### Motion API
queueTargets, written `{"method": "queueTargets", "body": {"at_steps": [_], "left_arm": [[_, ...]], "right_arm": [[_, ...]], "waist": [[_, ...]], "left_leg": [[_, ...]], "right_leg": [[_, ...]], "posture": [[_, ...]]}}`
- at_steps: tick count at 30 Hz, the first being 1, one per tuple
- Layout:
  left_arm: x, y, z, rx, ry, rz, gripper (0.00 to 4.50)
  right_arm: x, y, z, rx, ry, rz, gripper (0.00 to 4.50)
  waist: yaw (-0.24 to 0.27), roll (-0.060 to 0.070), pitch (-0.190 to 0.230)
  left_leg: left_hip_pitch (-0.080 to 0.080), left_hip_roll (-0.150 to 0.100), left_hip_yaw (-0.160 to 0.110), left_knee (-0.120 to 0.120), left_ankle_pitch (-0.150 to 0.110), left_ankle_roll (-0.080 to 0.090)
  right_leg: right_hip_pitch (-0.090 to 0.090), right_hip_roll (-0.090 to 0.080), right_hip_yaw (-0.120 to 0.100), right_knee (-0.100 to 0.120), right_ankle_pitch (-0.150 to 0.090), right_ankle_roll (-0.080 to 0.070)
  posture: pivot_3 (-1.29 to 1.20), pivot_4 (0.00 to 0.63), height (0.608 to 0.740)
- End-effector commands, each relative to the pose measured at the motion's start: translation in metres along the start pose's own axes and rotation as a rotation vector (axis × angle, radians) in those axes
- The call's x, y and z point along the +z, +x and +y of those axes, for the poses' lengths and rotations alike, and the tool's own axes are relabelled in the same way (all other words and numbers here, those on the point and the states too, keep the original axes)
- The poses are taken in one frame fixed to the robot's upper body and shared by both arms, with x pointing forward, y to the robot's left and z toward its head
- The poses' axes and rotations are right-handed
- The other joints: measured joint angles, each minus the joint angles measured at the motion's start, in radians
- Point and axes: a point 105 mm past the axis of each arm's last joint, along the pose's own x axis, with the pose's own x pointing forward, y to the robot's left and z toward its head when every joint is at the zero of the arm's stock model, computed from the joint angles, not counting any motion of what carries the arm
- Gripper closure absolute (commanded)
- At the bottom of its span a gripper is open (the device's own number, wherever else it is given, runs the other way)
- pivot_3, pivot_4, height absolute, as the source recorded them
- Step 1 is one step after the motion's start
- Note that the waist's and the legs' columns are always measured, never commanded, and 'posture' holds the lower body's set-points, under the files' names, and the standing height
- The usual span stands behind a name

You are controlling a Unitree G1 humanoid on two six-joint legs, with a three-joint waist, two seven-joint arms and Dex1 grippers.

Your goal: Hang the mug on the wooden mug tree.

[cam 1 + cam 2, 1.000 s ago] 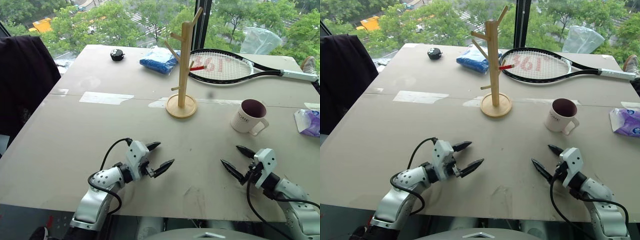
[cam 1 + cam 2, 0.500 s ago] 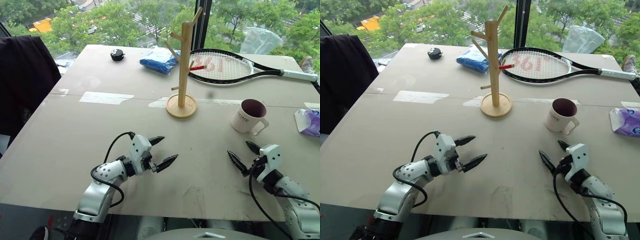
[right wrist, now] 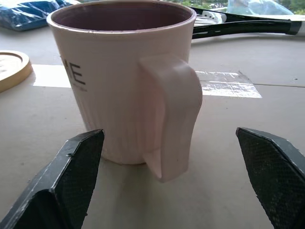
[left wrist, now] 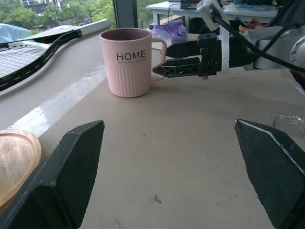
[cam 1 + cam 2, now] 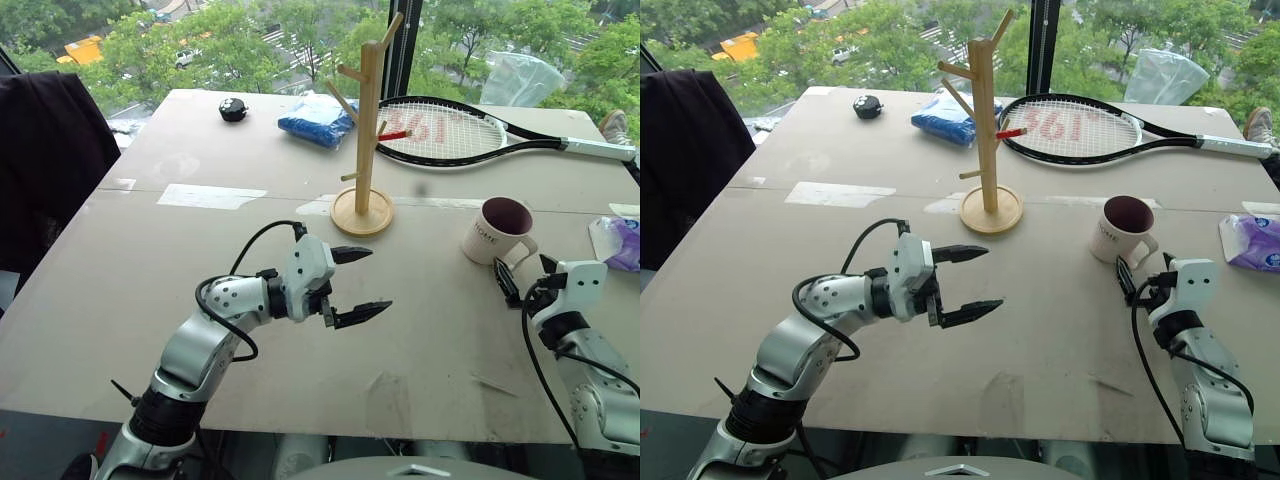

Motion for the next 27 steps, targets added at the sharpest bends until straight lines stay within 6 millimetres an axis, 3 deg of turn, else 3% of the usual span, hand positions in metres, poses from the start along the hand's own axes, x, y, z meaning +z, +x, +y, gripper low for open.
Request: {"method": "queueTargets", "body": {"at_steps": [1,3,6,12,20,23,27], "left_arm": [[0.024,0.005,0.0,-0.03,0.082,-0.054,0.02],[0.028,0.006,0.002,-0.026,0.093,-0.062,0.02],[0.03,0.006,0.003,-0.025,0.102,-0.066,0.0],[0.032,0.005,0.005,-0.018,0.108,-0.07,0.0],[0.033,0.004,0.011,0.051,0.074,-0.142,0.0],[0.04,-0.001,0.016,0.167,-0.017,-0.31,0.0],[0.03,-0.006,0.024,0.334,-0.036,-0.404,0.0]], "right_arm": [[0.006,0.003,-0.011,-0.093,-0.007,-0.036,0.0],[0.005,0.005,-0.013,-0.127,0.003,-0.037,0.0],[0.0,0.007,-0.014,-0.141,0.013,-0.031,1.25],[-0.002,0.015,-0.01,-0.107,0.023,-0.038,4.33],[0.008,0.028,0.004,0.05,0.005,-0.034,4.43],[0.033,0.036,0.021,0.252,-0.098,-0.049,4.43],[0.078,0.053,0.041,0.524,-0.277,-0.105,4.43]], "waist": [[-0.001,0.0,0.0],[-0.003,0.0,0.0],[-0.004,0.001,0.001],[-0.004,0.001,0.001],[-0.004,0.001,0.001],[-0.005,0.003,0.002],[-0.014,0.005,0.003]], "left_leg": [[0.0,0.0,0.0,0.0,0.0,0.0],[0.0,0.0,0.001,0.0,0.0,0.0],[0.0,0.0,0.002,0.0,0.0,0.0],[0.0,0.0,0.002,0.0,0.0,0.0],[0.0,0.0,0.002,0.0,0.0,0.0],[0.0,0.0,0.003,0.001,0.0,0.0],[0.0,-0.001,0.004,0.001,0.0,0.0]], "right_leg": [[0.0,0.0,0.0,0.0,0.0,0.0],[0.0,0.0,0.001,0.0,0.0,0.0],[0.0,0.0,0.002,-0.001,0.0,0.0],[0.0,0.0,0.002,-0.001,0.0,0.0],[0.0,0.001,0.003,0.0,0.0,0.0],[0.0,0.0,0.004,-0.001,0.0,0.0],[-0.001,0.0,0.005,-0.001,0.0,0.001]], "posture": [[0.0,0.15,0.654],[0.0,0.15,0.654],[0.0,0.15,0.654],[0.0,0.15,0.654],[0.0,0.15,0.654],[0.0,0.15,0.654],[0.0,0.15,0.654]]}}
